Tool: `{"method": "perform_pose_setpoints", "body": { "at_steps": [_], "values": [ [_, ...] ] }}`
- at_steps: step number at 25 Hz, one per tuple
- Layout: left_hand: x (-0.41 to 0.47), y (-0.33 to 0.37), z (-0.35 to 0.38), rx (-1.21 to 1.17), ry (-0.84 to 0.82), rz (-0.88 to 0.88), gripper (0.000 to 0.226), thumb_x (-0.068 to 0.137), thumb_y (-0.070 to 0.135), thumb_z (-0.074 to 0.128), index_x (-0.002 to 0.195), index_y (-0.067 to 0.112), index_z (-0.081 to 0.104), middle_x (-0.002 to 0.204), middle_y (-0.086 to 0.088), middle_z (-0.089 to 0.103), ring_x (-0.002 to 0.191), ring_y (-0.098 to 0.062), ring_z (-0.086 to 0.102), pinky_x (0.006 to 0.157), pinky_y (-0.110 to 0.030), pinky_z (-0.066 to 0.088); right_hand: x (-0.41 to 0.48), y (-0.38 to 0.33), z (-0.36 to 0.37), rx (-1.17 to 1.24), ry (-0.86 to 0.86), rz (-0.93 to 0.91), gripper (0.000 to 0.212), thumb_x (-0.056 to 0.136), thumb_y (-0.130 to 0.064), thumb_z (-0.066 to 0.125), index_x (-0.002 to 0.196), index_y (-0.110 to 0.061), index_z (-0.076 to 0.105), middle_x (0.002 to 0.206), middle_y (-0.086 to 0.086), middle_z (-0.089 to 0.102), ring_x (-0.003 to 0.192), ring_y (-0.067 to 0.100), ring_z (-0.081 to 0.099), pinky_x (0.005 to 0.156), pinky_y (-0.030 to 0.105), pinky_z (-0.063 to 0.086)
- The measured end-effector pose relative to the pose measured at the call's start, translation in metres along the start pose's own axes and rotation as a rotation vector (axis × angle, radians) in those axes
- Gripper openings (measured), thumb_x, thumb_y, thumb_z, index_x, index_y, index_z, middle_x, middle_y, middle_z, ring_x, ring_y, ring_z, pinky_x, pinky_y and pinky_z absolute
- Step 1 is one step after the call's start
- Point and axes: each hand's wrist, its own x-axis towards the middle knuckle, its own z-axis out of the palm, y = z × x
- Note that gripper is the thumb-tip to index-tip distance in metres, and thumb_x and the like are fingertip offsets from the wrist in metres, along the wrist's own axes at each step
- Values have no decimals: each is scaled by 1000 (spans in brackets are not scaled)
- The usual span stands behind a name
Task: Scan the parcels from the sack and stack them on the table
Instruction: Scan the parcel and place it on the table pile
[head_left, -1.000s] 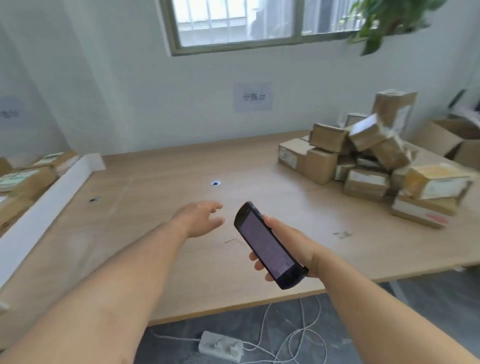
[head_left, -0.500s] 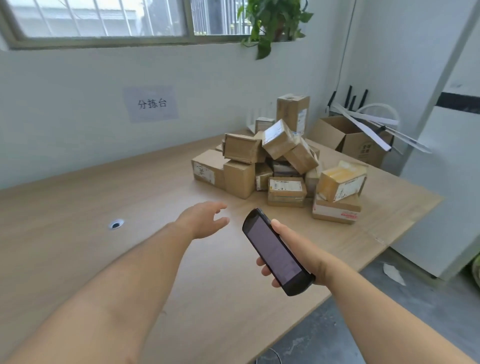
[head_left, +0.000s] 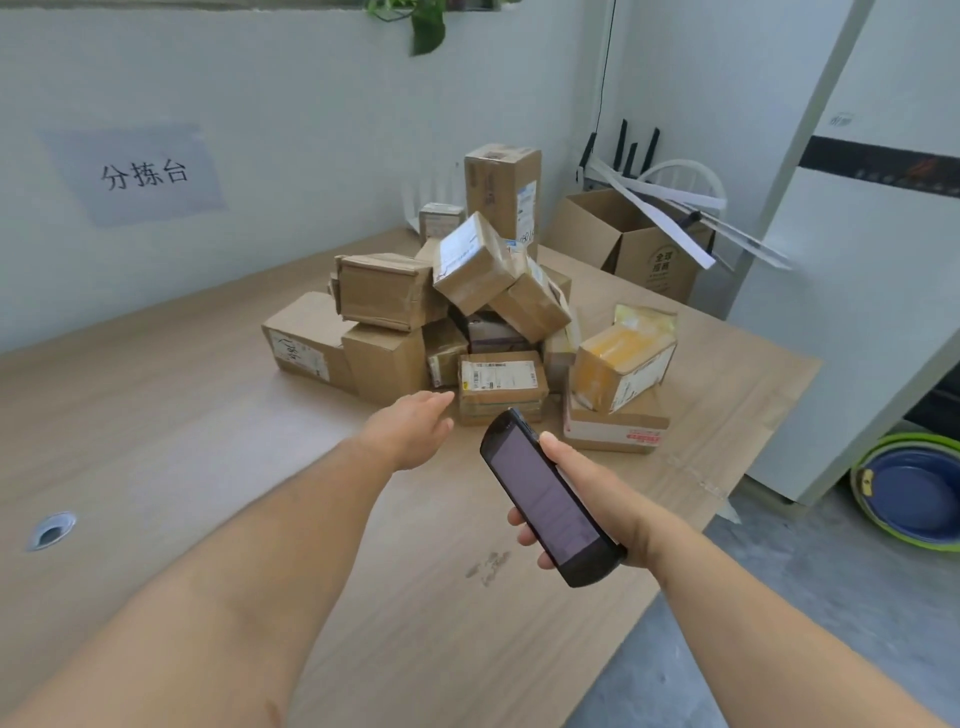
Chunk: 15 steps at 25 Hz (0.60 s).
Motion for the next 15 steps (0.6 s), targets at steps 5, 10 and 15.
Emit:
{"method": "perform_pose_setpoints", "body": {
  "at_steps": [5,10,15],
  "values": [
    [69,18,19,124,-114,-28,53,104,31,28,154,22,13,162,3,9,146,-21,15,115,-40,24,35,-18,-56,17,-1,31,76,85,-71,46,121,-6,61,99,17,69,82,25,67,67,39,57],
    [125,32,40,186,-145,-19,57,103,31,32,154,21,9,162,-2,6,148,-22,8,119,-41,17,66,-27,-101,12,-22,46,83,73,-73,49,121,-7,62,101,16,69,85,25,67,68,39,58],
    [156,33,62,265,-175,-47,63,102,34,34,154,21,2,162,-2,1,149,-21,2,121,-42,9,89,-19,-130,13,-49,94,83,72,-75,50,122,-9,62,102,15,69,88,25,67,70,40,58]
  ]
}}
